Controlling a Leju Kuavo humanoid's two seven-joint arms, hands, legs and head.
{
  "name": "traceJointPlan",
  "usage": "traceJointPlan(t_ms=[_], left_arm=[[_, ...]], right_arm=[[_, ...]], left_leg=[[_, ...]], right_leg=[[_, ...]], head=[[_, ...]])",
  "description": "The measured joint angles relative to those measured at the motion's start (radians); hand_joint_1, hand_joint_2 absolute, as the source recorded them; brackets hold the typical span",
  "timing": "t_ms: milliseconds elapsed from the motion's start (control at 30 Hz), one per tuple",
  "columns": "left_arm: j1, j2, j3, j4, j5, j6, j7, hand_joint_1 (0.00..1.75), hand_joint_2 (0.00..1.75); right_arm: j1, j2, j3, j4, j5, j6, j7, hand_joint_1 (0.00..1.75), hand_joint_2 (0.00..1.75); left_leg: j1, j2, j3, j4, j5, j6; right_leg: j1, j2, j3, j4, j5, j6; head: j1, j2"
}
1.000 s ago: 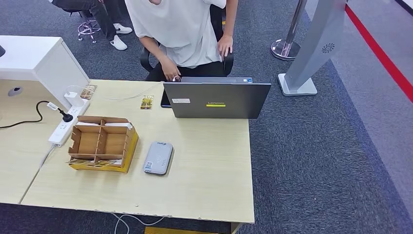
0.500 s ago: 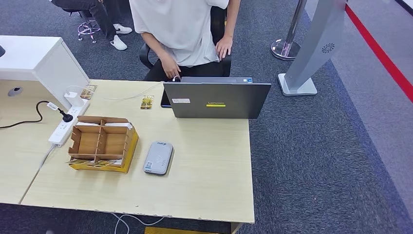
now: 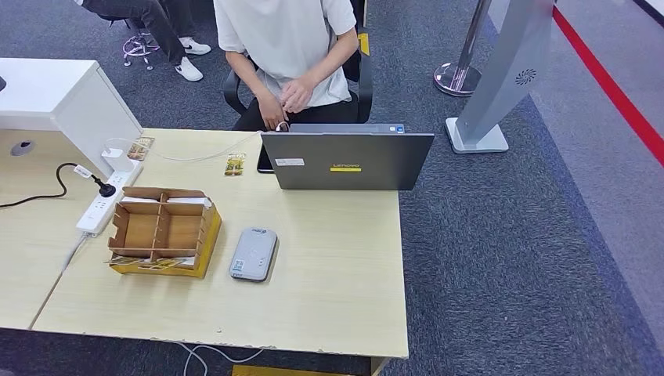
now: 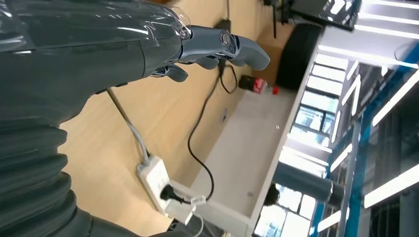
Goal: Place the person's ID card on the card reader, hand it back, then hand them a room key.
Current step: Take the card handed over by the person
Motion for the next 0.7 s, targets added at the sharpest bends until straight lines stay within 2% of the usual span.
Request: traceJointPlan(t_ms=[67,267,567,700], left_arm=[[-0.008,0.040,-0.074,-0.076,-0.051,-0.004,-0.012,0.00,1.75],[-0.043,0.093,-0.198,-0.098,-0.218,0.085,0.000,0.00,1.75],[-0.124,0.154,-0.365,-0.082,-0.448,0.193,0.076,0.00,1.75],[-0.146,0.171,-0.408,-0.072,-0.513,0.223,0.100,0.00,1.75]], right_arm=[[-0.004,-0.004,0.000,0.004,0.004,0.010,0.009,0.00,0.00],[-0.015,-0.006,0.000,0.009,0.006,0.025,0.022,0.00,0.00],[-0.032,-0.007,0.000,0.016,0.011,0.035,0.040,0.00,0.00],[-0.036,-0.007,0.000,0.018,0.012,0.041,0.044,0.00,0.00]], left_leg=[[0.000,0.000,0.000,0.000,0.000,0.000],[0.000,0.000,0.001,0.000,0.001,0.000],[0.000,0.000,0.000,0.000,0.001,-0.001],[-0.001,0.003,0.001,0.000,0.001,-0.001]], right_leg=[[0.000,0.000,0.000,0.000,0.000,0.000],[0.000,0.000,0.000,0.000,0.001,-0.001],[0.000,0.000,0.000,0.001,0.001,-0.001],[0.000,0.003,-0.001,0.001,0.001,-0.001]], head=[[-0.001,0.000],[0.000,0.000],[0.000,0.000],[-0.001,0.000]])
